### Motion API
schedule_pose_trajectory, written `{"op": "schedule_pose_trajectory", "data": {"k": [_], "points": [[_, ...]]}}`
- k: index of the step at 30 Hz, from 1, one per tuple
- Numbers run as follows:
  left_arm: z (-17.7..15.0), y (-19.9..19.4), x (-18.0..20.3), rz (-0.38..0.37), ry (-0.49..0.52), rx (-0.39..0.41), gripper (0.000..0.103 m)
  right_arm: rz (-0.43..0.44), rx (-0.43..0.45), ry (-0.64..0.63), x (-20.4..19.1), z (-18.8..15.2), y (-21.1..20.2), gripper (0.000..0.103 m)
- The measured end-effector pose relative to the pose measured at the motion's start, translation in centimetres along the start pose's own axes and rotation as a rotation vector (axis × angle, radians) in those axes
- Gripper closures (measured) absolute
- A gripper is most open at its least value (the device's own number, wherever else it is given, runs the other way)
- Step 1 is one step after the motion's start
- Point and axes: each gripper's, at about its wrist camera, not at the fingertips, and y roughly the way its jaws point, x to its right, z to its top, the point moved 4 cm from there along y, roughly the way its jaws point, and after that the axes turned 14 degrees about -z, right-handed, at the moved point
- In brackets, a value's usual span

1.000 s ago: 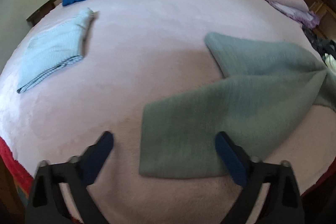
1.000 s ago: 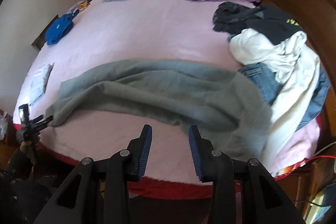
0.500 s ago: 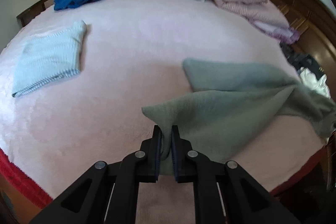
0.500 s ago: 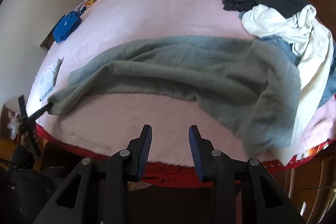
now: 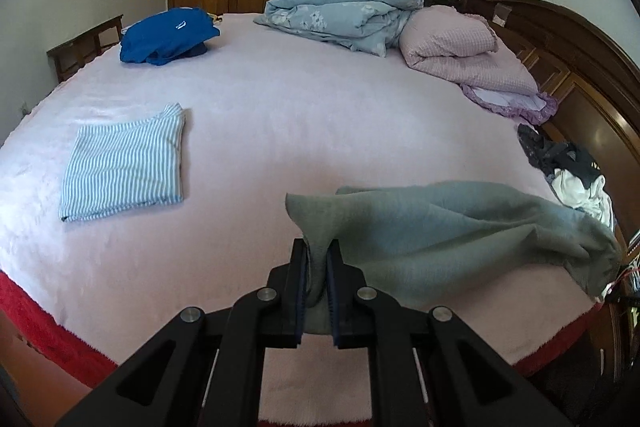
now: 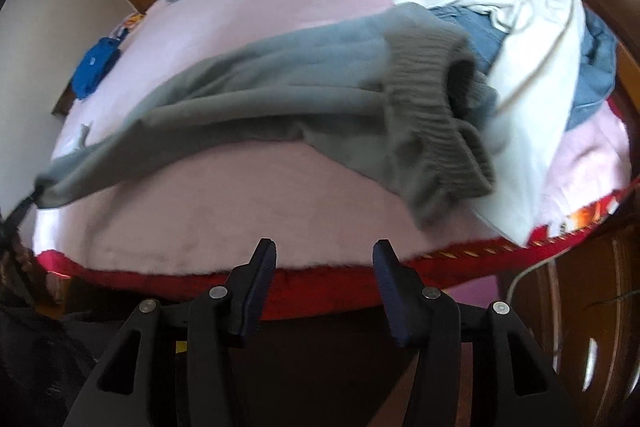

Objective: Fold clothes
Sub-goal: 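Grasp the sweatpants leg hem with the left gripper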

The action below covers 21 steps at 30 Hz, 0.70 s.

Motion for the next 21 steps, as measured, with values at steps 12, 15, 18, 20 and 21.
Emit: {"op": "schedule_pose_trajectory", "data": {"k": [12, 15, 18, 20, 21], "points": [[1.1, 1.0, 0.0, 0.004, -0.018, -0.005, 0.096, -0.047, 0.075, 0.136, 3.7, 2.4, 2.9, 0.043], [1.3, 0.7, -0.2, 0.011, -0.023, 0.004, 0.096, 0.007, 0.081, 0.198, 3.9, 4.8, 3.6, 0.091], [1.7, 0.4, -0.4, 0.027, -0.016, 0.015, 0.096, 0.110, 0.083, 0.237, 2.8, 6.4, 2.8, 0.091], [2.3, -0.2, -0.5, 0.036, -0.011, 0.025, 0.096, 0.201, 0.116, 0.247, 1.5, 7.5, 0.9, 0.091], [2.8, -0.9, -0.5, 0.044, -0.005, 0.043, 0.096, 0.243, 0.131, 0.252, 1.0, 7.8, -0.1, 0.092]]}}
